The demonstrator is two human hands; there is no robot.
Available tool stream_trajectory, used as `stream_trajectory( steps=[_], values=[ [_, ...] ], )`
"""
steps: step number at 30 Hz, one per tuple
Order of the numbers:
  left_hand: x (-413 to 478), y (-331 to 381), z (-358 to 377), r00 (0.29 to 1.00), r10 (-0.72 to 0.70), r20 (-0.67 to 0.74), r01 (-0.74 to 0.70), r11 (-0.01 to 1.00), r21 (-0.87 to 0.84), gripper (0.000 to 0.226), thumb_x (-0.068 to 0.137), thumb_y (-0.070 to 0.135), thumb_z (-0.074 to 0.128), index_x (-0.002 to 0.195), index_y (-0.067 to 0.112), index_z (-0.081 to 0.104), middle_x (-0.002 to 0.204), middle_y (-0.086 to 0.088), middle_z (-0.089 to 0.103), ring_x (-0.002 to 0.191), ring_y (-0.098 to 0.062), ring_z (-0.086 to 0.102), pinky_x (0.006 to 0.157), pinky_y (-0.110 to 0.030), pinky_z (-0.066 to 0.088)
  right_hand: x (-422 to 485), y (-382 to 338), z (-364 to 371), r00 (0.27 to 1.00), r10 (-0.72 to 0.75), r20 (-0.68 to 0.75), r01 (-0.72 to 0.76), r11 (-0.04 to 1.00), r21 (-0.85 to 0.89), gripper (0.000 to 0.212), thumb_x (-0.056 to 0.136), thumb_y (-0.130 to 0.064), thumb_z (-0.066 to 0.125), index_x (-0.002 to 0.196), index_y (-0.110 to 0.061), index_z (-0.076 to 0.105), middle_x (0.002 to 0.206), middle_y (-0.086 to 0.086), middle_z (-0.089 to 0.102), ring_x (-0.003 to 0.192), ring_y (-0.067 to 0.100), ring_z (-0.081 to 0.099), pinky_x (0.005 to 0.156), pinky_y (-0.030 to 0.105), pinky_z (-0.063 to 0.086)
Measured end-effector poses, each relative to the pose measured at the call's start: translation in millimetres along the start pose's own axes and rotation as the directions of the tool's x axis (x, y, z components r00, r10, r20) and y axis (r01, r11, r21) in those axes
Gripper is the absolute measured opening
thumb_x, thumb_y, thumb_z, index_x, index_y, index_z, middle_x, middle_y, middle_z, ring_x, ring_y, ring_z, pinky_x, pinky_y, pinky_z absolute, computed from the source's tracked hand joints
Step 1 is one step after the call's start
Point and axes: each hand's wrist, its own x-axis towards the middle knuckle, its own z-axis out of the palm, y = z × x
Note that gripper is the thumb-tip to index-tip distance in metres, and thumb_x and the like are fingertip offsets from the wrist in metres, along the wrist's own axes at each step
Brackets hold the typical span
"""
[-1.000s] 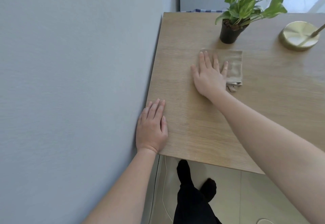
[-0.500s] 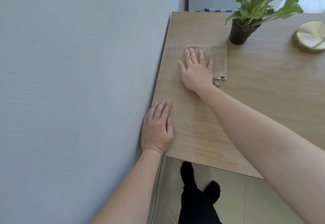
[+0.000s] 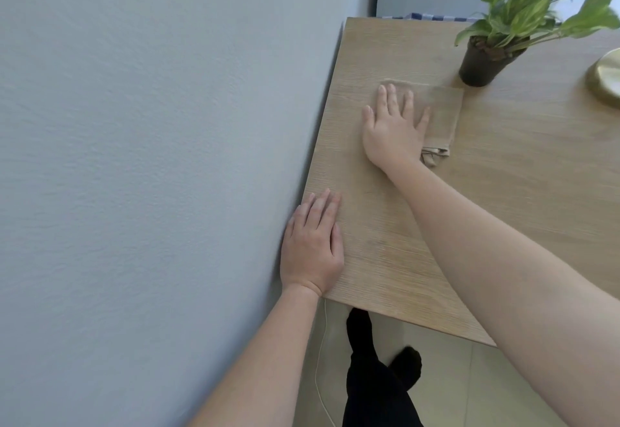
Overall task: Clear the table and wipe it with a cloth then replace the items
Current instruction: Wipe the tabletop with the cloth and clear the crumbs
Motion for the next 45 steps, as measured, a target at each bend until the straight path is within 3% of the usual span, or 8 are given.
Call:
stream_trajectory(
  steps=[4, 9, 14, 18, 23, 29, 39, 45],
  values=[
    [-3, -2, 0, 1.0, -0.01, 0.014, 0.01, 1.0, 0.015, 0.058, 0.106, 0.03, 0.047, 0.164, 0.029, 0.042, 0.168, 0.009, 0.042, 0.157, -0.017, 0.034, 0.128, -0.04, 0.03, 11, -52, 18, 0.984, -0.156, 0.081, 0.155, 0.988, 0.019, 0.062, 0.112, -0.048, 0.01, 0.171, -0.029, 0.01, 0.177, -0.016, 0.004, 0.165, 0.021, -0.005, 0.128, 0.059, -0.012],
    [0, -1, -2, 1.0, -0.011, 0.017, 0.011, 1.0, 0.004, 0.058, 0.106, 0.029, 0.048, 0.164, 0.029, 0.042, 0.169, 0.009, 0.041, 0.157, -0.015, 0.033, 0.13, -0.037, 0.027, 9, -26, 12, 0.962, -0.267, 0.065, 0.267, 0.964, 0.004, 0.058, 0.113, -0.049, 0.013, 0.169, -0.038, 0.018, 0.175, -0.021, 0.013, 0.164, 0.013, 0.004, 0.13, 0.051, -0.007],
    [1, -1, -1, 1.0, -0.008, 0.021, 0.007, 1.0, 0.009, 0.059, 0.106, 0.029, 0.047, 0.165, 0.028, 0.041, 0.17, 0.01, 0.039, 0.16, -0.015, 0.03, 0.131, -0.037, 0.025, -1, 20, 1, 0.99, -0.14, -0.022, 0.139, 0.99, -0.018, 0.061, 0.111, -0.051, 0.007, 0.17, -0.036, 0.014, 0.176, -0.02, 0.008, 0.164, 0.012, 0.001, 0.131, 0.05, -0.006],
    [1, -1, 0, 1.0, -0.011, 0.027, 0.011, 1.0, 0.01, 0.059, 0.106, 0.03, 0.046, 0.165, 0.03, 0.04, 0.171, 0.01, 0.038, 0.16, -0.015, 0.03, 0.131, -0.036, 0.023, 4, -2, 4, 0.998, -0.063, 0.017, 0.062, 0.997, 0.052, 0.06, 0.111, -0.05, 0.007, 0.17, -0.036, 0.013, 0.176, -0.021, 0.006, 0.164, 0.016, -0.003, 0.129, 0.054, -0.013],
    [0, -1, 0, 1.0, -0.007, 0.026, 0.007, 1.0, 0.008, 0.059, 0.106, 0.03, 0.046, 0.164, 0.029, 0.041, 0.169, 0.009, 0.041, 0.158, -0.016, 0.032, 0.13, -0.038, 0.025, 0, -39, 19, 0.964, -0.249, 0.095, 0.245, 0.968, 0.05, 0.057, 0.113, -0.045, 0.01, 0.169, -0.037, 0.019, 0.175, -0.021, 0.014, 0.164, 0.015, 0.001, 0.129, 0.056, -0.01],
    [0, 0, 0, 1.0, -0.012, 0.011, 0.012, 1.0, 0.002, 0.058, 0.105, 0.03, 0.047, 0.164, 0.029, 0.042, 0.169, 0.009, 0.041, 0.159, -0.015, 0.031, 0.131, -0.035, 0.023, -19, -11, 21, 0.893, -0.434, 0.122, 0.442, 0.896, -0.052, 0.055, 0.113, -0.045, 0.01, 0.167, -0.044, 0.021, 0.172, -0.027, 0.02, 0.163, 0.009, 0.01, 0.131, 0.052, -0.002],
    [1, -3, 0, 1.0, -0.009, 0.022, 0.009, 1.0, 0.001, 0.058, 0.107, 0.031, 0.046, 0.165, 0.03, 0.04, 0.17, 0.012, 0.038, 0.16, -0.012, 0.028, 0.131, -0.035, 0.022, 78, -40, 2, 0.98, -0.196, 0.029, 0.196, 0.98, -0.023, 0.057, 0.113, -0.035, 0.009, 0.169, -0.034, 0.018, 0.176, -0.019, 0.013, 0.164, 0.018, 0.003, 0.13, 0.058, -0.006],
    [0, -5, 0, 1.0, -0.006, 0.015, 0.006, 1.0, 0.005, 0.058, 0.106, 0.03, 0.048, 0.164, 0.03, 0.042, 0.169, 0.011, 0.04, 0.159, -0.013, 0.031, 0.131, -0.037, 0.025, 13, -12, 6, 0.986, -0.164, 0.03, 0.163, 0.986, 0.012, 0.057, 0.113, -0.038, 0.011, 0.169, -0.035, 0.017, 0.175, -0.02, 0.014, 0.164, 0.017, 0.006, 0.13, 0.057, -0.003]
  ],
)
